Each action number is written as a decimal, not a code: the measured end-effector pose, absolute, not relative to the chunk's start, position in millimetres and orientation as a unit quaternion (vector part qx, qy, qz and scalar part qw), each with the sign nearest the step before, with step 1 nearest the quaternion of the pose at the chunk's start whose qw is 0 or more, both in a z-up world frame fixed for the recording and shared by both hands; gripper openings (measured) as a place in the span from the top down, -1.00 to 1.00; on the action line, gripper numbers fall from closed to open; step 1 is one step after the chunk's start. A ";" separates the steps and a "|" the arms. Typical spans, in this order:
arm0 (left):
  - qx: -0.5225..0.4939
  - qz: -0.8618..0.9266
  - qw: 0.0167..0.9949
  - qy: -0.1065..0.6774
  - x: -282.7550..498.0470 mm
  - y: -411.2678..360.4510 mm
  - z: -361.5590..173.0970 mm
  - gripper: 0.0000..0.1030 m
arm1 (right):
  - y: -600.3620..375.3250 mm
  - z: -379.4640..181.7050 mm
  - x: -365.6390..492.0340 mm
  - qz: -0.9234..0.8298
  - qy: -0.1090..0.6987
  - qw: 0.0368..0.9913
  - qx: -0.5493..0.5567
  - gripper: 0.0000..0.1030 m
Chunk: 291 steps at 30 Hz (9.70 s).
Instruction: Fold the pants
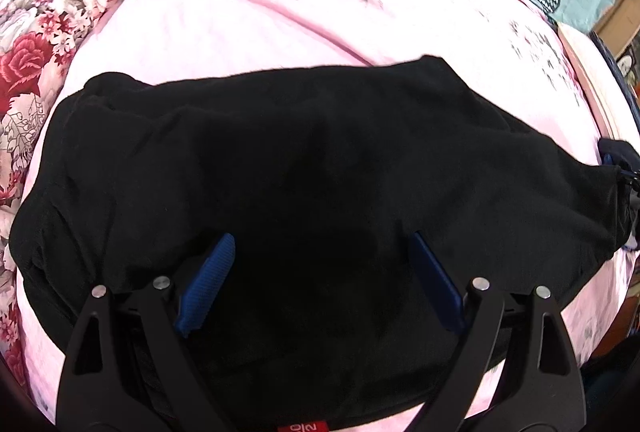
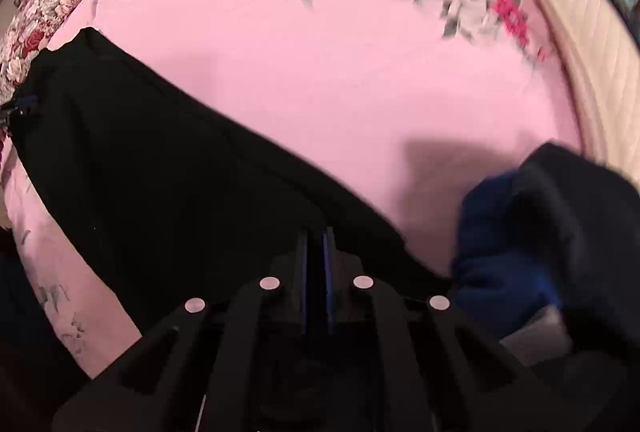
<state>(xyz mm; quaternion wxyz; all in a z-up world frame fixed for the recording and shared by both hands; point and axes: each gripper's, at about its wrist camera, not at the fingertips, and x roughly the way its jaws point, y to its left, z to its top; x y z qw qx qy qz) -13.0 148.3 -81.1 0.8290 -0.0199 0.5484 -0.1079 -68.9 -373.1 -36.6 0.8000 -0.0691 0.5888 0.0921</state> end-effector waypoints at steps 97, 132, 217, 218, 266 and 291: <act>0.106 -0.074 0.901 0.413 -32.4 127.6 -32.5 -0.85 | -371.3 -73.7 -309.7 -0.060 0.373 0.813 0.443 -0.44; 0.124 -0.138 0.858 0.479 -60.8 63.7 -89.2 -0.86 | -408.5 -91.4 -284.9 -0.038 0.345 0.810 0.473 0.74; -0.234 -0.010 0.865 0.444 -101.9 276.7 -53.1 -0.87 | -157.6 -44.8 -65.8 0.288 0.463 0.788 0.288 -0.59; -0.249 -0.007 0.860 0.446 -103.1 281.7 -54.6 -0.87 | -150.0 -55.8 -61.8 0.286 0.483 0.776 0.287 -0.59; -0.304 -0.031 0.844 0.440 -101.2 277.7 -61.2 -0.87 | -244.7 -66.2 -137.9 0.179 0.499 0.822 0.209 0.74; -0.416 -0.032 0.803 0.426 -123.3 350.0 -74.4 -0.87 | 161.2 -57.1 -152.5 0.392 0.381 0.772 -0.324 -0.30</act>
